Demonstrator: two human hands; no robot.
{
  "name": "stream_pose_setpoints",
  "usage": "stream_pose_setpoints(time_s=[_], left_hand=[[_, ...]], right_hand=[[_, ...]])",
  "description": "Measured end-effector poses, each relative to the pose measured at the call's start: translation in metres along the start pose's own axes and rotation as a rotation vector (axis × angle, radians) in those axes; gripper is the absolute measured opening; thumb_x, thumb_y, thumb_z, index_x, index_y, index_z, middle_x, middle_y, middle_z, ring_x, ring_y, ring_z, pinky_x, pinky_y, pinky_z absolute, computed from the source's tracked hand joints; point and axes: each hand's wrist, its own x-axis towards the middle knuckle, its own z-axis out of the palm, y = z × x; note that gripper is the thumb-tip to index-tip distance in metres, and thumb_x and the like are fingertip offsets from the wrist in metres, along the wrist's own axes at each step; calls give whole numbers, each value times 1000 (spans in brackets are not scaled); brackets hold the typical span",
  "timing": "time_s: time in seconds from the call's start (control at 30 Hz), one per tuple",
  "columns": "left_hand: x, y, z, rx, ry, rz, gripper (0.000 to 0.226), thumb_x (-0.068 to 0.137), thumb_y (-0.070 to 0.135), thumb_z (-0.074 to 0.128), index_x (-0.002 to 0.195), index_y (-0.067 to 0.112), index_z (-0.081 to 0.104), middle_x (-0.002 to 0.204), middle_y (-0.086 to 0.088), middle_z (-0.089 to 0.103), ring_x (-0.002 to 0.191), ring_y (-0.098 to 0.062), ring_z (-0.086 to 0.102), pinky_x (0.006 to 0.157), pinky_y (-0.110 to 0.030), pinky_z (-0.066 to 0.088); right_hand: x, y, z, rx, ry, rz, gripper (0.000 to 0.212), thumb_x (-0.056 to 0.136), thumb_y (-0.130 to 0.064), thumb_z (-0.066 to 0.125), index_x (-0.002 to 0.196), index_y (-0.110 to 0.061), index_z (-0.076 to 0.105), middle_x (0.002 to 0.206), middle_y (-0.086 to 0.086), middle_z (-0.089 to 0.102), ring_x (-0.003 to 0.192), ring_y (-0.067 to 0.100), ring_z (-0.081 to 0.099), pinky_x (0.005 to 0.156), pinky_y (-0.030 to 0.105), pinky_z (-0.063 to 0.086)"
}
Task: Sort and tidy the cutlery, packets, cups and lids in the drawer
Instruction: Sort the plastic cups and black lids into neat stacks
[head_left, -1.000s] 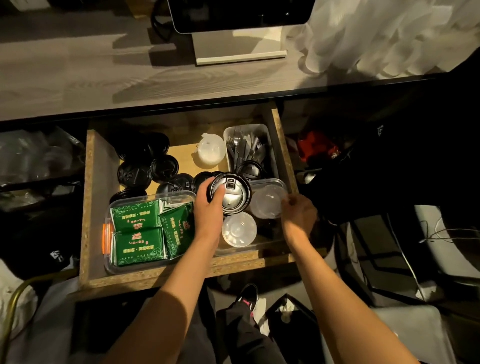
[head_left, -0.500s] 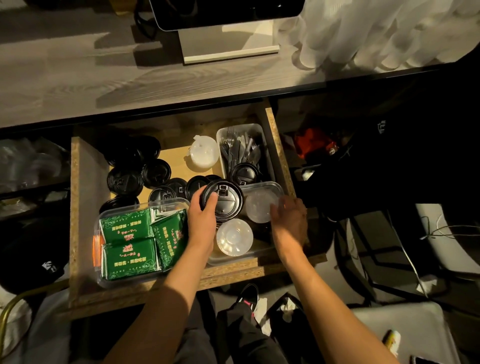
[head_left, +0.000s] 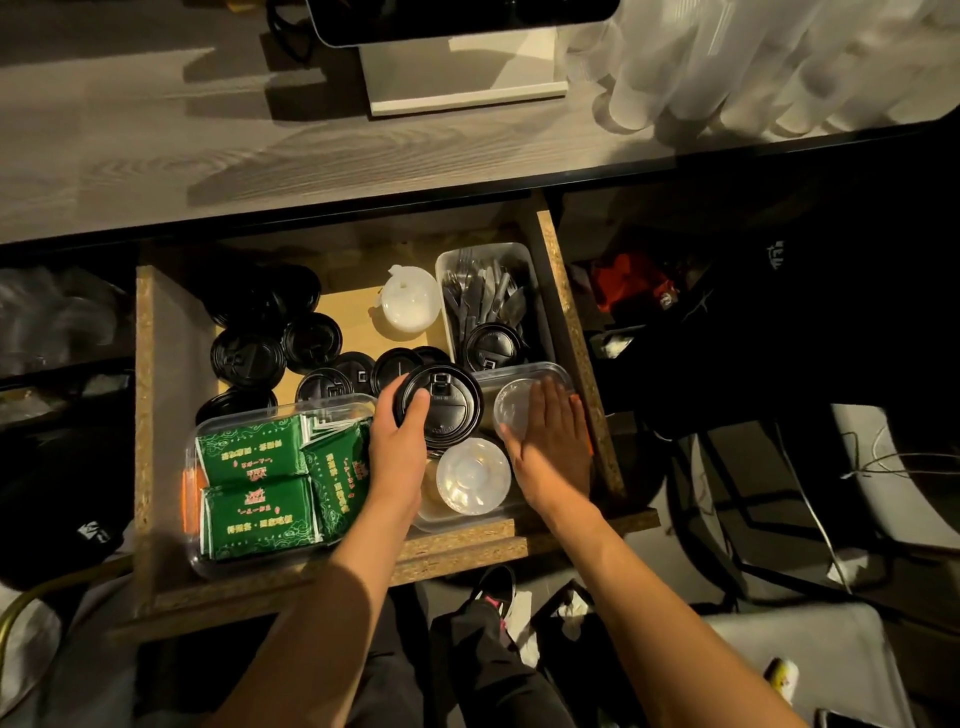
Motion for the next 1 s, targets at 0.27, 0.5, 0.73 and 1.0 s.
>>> stream_pose_setpoints(time_s=[0.27,0.5,0.73,1.0], left_hand=[[-1,3,-6,-6,23,39,30,101,30,56,129,39,48,124,14,46,122,-9,43,111,-38,39],[0,6,-8,5,22,30,36,101,33,56,135,39,46,132,13,43,126,-9,40,114,-40,36],[-1,6,-9,-25,17,6,26,100,32,57,121,46,47,133,13,45,130,-14,44,114,-45,38],[-3,8,-12,-2,19,10,32,101,34,56,129,43,46,145,6,44,133,-14,41,114,-44,37]], right_hand=[[7,15,-6,141,-130,22,102,73,-56,77,145,4,38,145,25,46,134,39,44,115,42,29],[10,18,-7,206,63,-30,90,68,-48,84,133,4,51,133,24,56,125,42,51,107,46,35],[18,17,0,167,53,-68,75,79,-47,75,134,-1,52,136,19,55,129,36,49,112,44,33],[25,29,-11,116,-129,-245,102,78,-74,56,150,-7,32,154,13,35,145,28,27,120,36,13]])
